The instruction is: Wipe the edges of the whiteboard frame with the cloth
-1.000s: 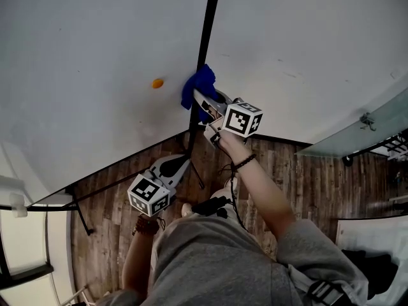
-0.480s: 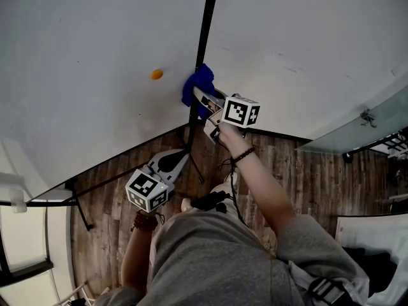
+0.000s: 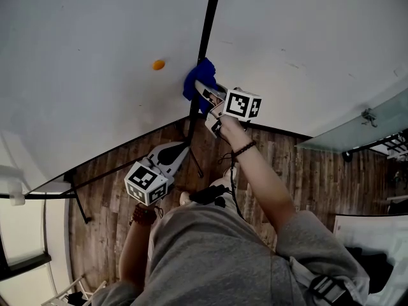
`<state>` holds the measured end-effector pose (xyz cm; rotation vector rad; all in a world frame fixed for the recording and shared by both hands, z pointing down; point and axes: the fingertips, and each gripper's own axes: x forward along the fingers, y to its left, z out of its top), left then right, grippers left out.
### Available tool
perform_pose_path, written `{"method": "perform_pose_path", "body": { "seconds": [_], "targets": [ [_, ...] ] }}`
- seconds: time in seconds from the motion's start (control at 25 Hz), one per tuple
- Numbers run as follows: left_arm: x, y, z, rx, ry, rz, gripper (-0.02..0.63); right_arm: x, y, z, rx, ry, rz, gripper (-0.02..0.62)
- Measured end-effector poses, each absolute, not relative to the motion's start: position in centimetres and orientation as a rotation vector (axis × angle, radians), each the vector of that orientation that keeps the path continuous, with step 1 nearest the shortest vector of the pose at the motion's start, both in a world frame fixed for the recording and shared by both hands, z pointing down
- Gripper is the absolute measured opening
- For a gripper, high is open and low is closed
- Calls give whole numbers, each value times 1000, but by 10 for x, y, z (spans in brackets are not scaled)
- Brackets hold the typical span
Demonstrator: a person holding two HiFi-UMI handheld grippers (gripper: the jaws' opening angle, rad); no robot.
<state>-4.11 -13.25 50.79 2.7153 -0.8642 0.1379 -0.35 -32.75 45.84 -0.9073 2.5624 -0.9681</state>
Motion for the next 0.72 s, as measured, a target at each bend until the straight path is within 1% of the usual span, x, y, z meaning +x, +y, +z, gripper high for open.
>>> {"method": "perform_pose_path", "body": {
  "seconds": [0.2, 0.72],
  "targets": [
    [-41, -132, 509, 2713, -870, 140, 20, -3, -328, 478, -923, 2511, -1064, 107],
    [-43, -132, 513, 2699, -888, 135, 20, -6, -328, 488, -1001, 2595, -1027, 107]
  ]
}}
